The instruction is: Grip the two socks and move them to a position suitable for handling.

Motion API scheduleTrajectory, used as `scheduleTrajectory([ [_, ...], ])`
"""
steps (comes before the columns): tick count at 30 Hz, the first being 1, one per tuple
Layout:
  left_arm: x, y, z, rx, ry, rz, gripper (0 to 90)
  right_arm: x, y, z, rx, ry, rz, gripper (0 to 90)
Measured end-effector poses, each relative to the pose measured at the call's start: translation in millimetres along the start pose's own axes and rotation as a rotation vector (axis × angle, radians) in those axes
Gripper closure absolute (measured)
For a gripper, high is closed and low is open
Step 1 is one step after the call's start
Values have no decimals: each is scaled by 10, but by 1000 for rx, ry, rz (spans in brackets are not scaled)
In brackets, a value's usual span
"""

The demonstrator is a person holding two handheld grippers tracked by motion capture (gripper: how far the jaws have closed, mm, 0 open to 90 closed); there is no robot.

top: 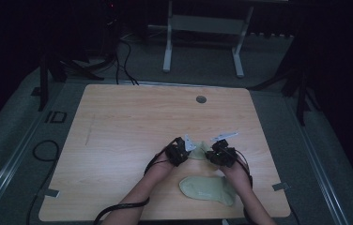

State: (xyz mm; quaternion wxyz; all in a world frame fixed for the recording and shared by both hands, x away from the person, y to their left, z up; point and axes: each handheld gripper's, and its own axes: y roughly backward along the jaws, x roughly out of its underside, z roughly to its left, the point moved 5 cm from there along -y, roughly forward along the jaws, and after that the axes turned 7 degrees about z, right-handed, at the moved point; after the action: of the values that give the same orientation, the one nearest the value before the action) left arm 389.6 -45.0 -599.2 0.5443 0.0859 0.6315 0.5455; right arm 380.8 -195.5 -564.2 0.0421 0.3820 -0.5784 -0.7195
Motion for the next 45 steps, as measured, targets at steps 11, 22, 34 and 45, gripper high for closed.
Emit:
scheduleTrajectory([
  [11,25,43,-65,16,-30,10,894,80,193,-521,63,-119,-9,835],
  [22,79,93,-103,22,-42,16,894,209,227,-710,116,-144,-4,754],
  [34,170,165,-139,35,-26,11,893,232,-32,-574,48,-95,23,894],
  [45,172,166,-149,35,-11,6,891,432,20,-646,58,-103,36,894],
])
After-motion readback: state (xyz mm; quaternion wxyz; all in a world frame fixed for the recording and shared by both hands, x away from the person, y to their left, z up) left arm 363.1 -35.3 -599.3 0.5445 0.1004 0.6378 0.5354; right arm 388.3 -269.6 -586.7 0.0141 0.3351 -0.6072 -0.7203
